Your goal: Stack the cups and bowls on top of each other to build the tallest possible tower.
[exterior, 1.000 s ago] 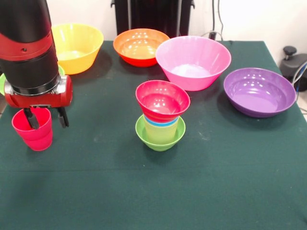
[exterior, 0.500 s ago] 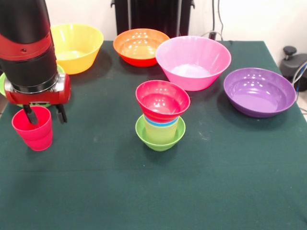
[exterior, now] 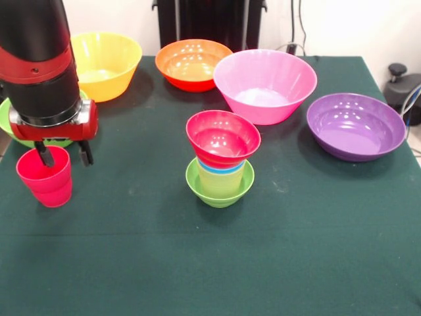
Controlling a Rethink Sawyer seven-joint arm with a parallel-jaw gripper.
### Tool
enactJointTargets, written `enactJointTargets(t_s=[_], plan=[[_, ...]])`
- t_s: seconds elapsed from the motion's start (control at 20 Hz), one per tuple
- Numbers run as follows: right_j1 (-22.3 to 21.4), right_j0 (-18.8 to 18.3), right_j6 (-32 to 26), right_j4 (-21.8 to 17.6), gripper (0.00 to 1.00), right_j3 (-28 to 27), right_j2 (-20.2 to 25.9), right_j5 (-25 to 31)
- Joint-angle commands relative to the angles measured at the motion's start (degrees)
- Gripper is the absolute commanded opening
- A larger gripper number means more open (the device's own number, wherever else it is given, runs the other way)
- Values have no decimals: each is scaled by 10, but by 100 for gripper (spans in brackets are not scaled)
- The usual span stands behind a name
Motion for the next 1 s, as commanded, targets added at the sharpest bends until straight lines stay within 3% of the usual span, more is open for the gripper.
enactJointTargets(t_s=[0.05,1.0], plan=[[25,21,75,10,100,55,5,-42],[37,14,72,16,100,62,-1,-63]])
